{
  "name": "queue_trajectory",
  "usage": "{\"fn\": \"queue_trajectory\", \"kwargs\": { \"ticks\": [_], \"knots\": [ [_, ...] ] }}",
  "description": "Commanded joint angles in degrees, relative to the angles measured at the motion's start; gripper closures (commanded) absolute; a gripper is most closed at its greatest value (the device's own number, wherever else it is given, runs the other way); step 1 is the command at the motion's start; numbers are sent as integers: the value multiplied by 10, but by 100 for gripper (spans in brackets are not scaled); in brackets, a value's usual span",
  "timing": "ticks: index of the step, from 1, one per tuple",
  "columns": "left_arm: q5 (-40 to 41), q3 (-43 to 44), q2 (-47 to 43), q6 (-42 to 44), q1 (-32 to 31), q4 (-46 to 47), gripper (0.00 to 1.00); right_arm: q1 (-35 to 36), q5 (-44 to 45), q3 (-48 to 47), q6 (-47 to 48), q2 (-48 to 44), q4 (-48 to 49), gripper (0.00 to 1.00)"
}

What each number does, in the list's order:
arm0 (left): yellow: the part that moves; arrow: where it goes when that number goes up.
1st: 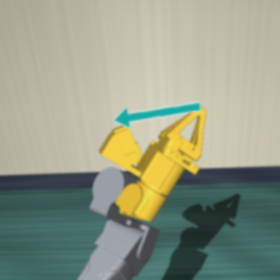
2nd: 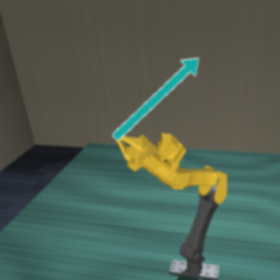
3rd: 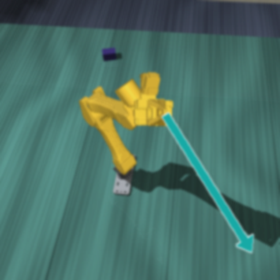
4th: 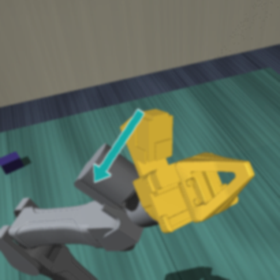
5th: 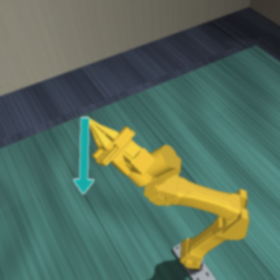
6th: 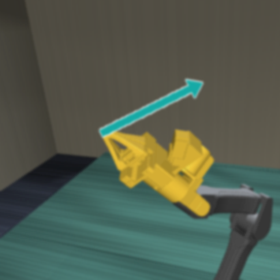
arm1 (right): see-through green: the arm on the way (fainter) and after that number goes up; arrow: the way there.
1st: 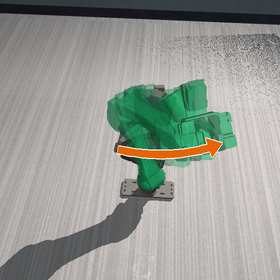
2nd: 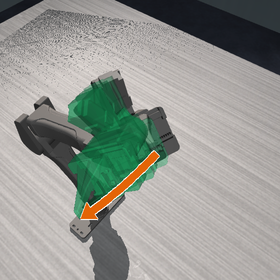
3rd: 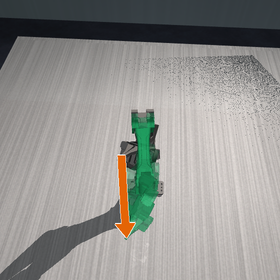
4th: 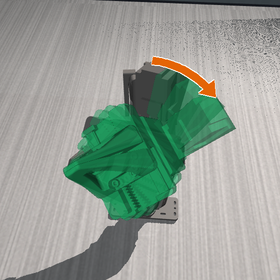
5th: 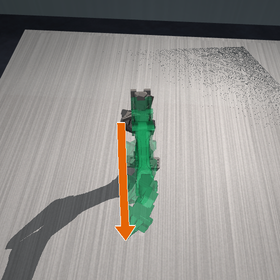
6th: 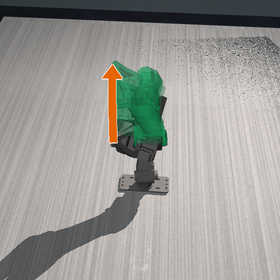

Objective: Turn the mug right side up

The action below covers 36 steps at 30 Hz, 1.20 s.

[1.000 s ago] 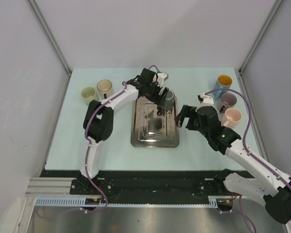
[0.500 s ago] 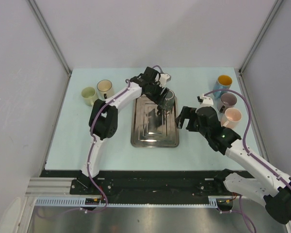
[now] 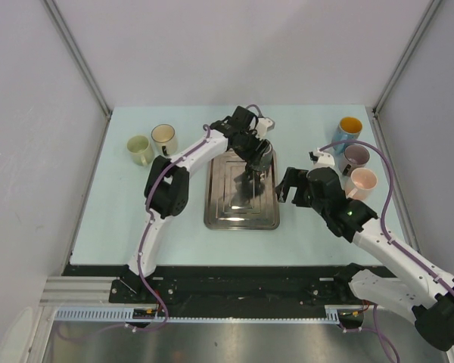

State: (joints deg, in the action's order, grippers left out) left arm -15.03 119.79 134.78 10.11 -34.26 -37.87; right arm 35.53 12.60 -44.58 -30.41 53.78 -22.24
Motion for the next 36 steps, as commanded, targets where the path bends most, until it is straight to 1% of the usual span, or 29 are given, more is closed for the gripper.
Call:
{"fn": "queue_trajectory", "kwargs": {
  "ticks": [1, 6, 9, 10, 13, 18, 21, 22, 24, 25, 26, 36],
  "knots": [
    [-7, 33, 9, 55, -10, 3, 34, 3, 15, -13, -9, -1, -1, 0],
    [-9, 32, 13, 54, -11, 3, 39, 3, 17, -12, -9, -3, -6, 0],
    [-10, 33, 12, 54, -12, 2, 45, 3, 18, -12, -9, -3, -7, 0],
    [-11, 33, 12, 54, -11, 2, 49, 2, 18, -12, -9, -3, -7, 0],
    [-11, 30, 9, 55, -11, 2, 57, 3, 18, -12, -11, -5, -8, 0],
    [-13, 25, 8, 55, -13, 2, 60, 3, 17, -13, -15, -7, -13, 0],
    [-10, 21, 7, 56, -17, 0, 67, 3, 19, -12, -17, -9, -15, 0],
    [-10, 19, 7, 57, -18, 0, 74, 2, 18, -12, -18, -9, -16, 0],
    [-7, 12, 2, 55, -21, 0, 83, 3, 17, -12, -18, -9, -16, 0],
    [-5, 8, -2, 54, -21, -1, 94, 4, 16, -12, -19, -10, -15, 0],
    [-4, 5, -8, 54, -22, -1, 99, 3, 16, -12, -19, -10, -15, 1],
    [5, -66, -79, 26, -25, 6, 100, 10, 15, -12, -22, -19, -8, 1]
  ]
}}
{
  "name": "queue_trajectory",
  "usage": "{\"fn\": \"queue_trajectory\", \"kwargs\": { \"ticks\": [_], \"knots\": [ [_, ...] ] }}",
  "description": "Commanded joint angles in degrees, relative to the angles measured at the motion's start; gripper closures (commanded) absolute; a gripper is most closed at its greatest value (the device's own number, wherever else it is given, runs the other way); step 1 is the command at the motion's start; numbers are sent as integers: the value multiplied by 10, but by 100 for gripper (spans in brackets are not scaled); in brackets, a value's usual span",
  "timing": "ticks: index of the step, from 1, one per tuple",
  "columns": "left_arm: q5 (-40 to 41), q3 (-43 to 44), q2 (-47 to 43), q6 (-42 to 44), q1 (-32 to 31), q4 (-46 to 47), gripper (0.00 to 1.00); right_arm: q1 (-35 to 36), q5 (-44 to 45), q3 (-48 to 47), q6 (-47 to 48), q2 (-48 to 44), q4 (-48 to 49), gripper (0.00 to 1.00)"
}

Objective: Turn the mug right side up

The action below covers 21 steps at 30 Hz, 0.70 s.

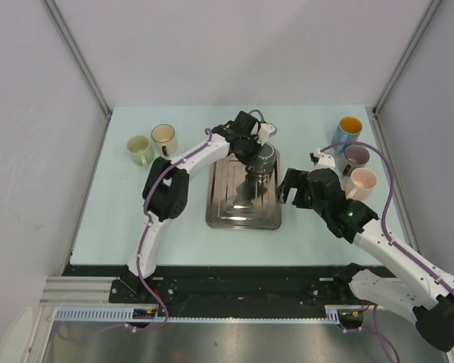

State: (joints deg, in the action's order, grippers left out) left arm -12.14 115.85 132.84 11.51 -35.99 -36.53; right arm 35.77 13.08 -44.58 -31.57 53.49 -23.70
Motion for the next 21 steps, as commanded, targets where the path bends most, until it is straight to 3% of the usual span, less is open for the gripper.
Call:
{"fn": "queue_trajectory", "kwargs": {
  "ticks": [1, 10, 21],
  "knots": [
    [-21, -32, -74, 9, -8, -6, 100, 11, 12, -13, -10, -19, 9, 2],
    [-12, -163, -195, -57, -8, 53, 100, 27, 31, -12, -7, -25, 6, 2],
    [-64, -405, -379, -195, -2, 259, 100, 56, 63, -12, -8, -5, 21, 2]
  ]
}}
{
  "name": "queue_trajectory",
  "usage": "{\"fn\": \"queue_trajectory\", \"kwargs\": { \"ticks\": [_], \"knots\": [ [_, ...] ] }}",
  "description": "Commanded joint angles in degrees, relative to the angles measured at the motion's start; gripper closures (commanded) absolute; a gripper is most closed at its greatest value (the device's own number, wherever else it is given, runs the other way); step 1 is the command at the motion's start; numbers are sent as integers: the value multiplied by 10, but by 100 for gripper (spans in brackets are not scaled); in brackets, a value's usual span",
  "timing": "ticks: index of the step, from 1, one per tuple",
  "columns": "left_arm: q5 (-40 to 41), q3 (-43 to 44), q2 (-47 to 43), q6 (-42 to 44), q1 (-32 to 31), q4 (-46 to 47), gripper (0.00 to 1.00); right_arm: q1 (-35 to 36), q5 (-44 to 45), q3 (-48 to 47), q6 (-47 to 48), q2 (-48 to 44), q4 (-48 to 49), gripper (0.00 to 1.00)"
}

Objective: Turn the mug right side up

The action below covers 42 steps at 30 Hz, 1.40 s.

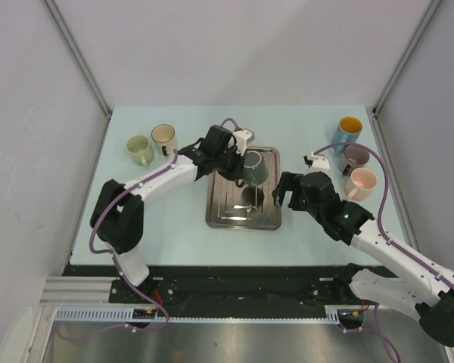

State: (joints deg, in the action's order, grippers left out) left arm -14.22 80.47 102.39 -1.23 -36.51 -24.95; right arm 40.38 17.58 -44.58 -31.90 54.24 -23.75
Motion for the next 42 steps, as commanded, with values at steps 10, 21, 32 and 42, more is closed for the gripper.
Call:
{"fn": "queue_trajectory", "kwargs": {
  "ticks": [10, 21, 32, 42],
  "knots": [
    [-157, -263, -157, -323, 36, 508, 100, -1, -102, -10, -13, -60, 39, 4],
    [-136, -416, -157, -644, 60, 948, 100, -119, -422, 33, -90, -158, 130, 5],
    [-116, -444, -211, -708, 28, 1005, 100, -131, -533, 43, -131, -107, 231, 12],
    [-102, -442, -286, -671, -13, 927, 100, -132, -541, 41, -162, -41, 356, 18]
  ]
}}
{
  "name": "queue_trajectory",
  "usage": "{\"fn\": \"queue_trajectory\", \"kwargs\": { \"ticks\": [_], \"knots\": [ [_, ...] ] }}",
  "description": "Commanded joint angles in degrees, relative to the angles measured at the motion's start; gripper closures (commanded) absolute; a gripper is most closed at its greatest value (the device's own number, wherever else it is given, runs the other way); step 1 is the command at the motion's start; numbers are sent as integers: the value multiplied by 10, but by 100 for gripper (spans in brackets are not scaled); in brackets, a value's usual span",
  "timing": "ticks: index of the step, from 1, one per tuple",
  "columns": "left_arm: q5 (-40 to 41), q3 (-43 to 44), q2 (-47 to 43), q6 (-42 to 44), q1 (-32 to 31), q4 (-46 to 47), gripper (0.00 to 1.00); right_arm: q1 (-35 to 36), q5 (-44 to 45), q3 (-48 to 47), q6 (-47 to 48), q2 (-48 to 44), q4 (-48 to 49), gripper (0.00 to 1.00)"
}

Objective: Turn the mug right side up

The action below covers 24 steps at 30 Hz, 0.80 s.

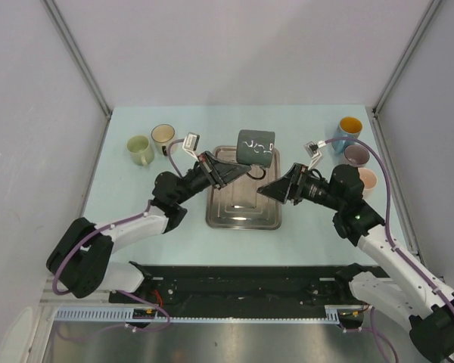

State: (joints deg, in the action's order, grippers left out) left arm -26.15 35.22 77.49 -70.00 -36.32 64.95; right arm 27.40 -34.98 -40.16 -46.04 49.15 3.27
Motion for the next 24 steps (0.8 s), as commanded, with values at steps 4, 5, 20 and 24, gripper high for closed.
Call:
{"fn": "queue_trajectory", "kwargs": {
  "ticks": [4, 5, 20, 24],
  "knots": [
    [22, 13, -46, 24, -30, 12, 100, -2, 8, -5, -23, 14, 121, 20],
    [23, 13, -47, 25, -33, 11, 100, -2, 7, -6, -29, 17, 137, 20],
    [25, 21, -64, 38, -53, -15, 100, 20, 18, -26, -25, 56, 161, 40],
    [22, 25, -61, 38, -57, -13, 100, 20, 16, -26, -31, 60, 179, 51]
  ]
}}
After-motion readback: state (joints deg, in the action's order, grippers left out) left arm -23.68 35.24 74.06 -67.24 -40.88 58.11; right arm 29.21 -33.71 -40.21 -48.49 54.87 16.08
